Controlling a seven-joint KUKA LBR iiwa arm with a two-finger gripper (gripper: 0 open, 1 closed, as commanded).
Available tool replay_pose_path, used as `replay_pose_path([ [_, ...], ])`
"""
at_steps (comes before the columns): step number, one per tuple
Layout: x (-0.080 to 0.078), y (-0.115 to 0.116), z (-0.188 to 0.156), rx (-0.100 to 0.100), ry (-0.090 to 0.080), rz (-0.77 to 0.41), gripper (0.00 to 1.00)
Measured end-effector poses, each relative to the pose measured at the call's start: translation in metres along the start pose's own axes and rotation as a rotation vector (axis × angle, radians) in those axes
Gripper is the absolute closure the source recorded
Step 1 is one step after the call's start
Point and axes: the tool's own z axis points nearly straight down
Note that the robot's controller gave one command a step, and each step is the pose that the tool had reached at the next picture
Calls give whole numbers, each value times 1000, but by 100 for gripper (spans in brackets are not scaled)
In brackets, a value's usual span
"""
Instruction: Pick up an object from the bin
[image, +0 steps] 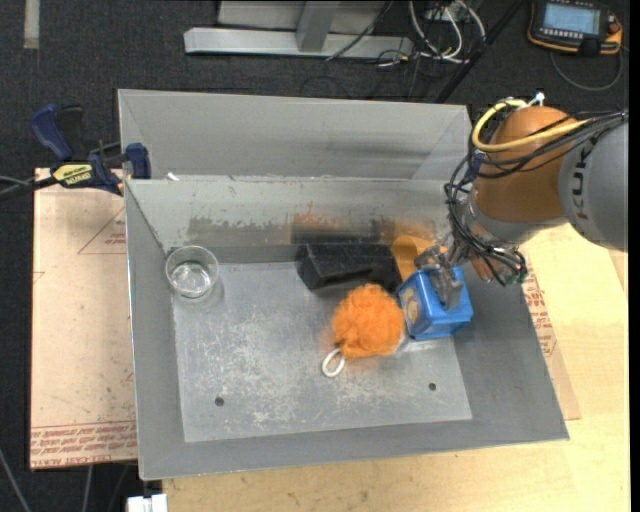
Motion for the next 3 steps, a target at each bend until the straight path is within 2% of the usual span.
replay_pose_path([
  [3, 0, 0, 0, 0, 0, -1, 100],
])
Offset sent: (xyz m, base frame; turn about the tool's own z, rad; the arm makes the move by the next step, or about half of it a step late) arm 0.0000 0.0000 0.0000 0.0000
